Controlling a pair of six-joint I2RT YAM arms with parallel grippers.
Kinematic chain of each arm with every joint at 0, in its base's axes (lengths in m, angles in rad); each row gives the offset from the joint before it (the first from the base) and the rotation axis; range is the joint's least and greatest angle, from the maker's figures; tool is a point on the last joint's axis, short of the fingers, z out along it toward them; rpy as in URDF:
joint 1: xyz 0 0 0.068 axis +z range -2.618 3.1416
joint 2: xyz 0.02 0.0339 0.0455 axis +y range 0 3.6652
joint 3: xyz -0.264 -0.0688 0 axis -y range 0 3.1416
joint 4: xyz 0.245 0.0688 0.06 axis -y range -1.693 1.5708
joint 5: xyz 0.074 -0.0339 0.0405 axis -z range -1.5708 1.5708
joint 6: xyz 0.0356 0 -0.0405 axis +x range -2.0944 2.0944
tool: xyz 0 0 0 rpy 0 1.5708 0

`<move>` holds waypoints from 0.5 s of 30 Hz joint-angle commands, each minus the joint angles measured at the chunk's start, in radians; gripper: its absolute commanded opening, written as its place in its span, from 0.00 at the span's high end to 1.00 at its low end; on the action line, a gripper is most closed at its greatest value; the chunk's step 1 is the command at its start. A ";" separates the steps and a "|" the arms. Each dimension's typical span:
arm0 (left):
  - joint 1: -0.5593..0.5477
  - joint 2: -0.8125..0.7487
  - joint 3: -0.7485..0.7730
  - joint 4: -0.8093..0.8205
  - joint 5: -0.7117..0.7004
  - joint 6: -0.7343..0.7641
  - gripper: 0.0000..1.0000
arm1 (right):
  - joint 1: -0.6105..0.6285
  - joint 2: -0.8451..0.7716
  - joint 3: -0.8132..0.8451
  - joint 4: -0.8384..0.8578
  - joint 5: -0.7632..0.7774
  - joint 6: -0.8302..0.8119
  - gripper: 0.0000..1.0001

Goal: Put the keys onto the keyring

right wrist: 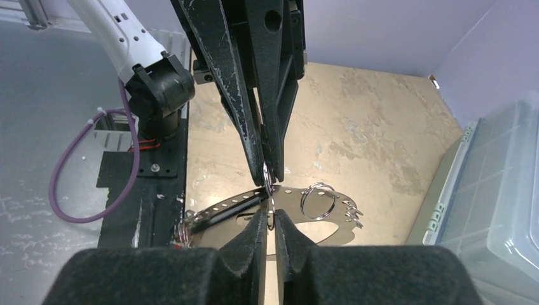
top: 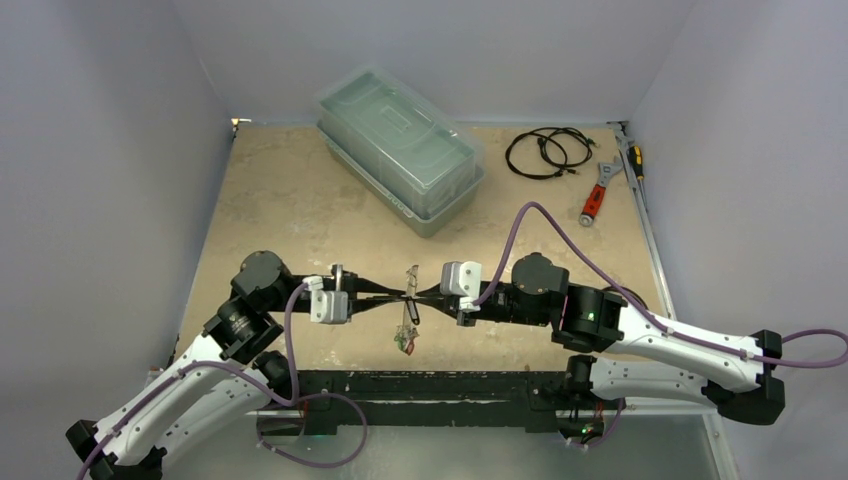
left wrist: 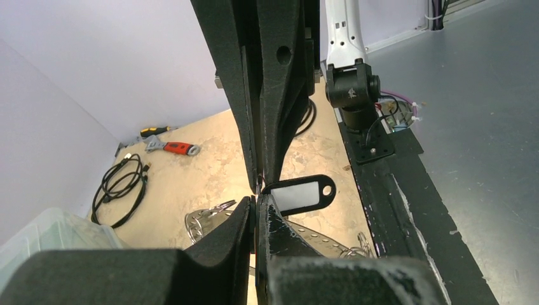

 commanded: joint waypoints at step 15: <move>-0.003 -0.002 0.024 0.086 0.005 -0.016 1.00 | 0.000 -0.015 0.026 0.047 -0.014 -0.009 0.70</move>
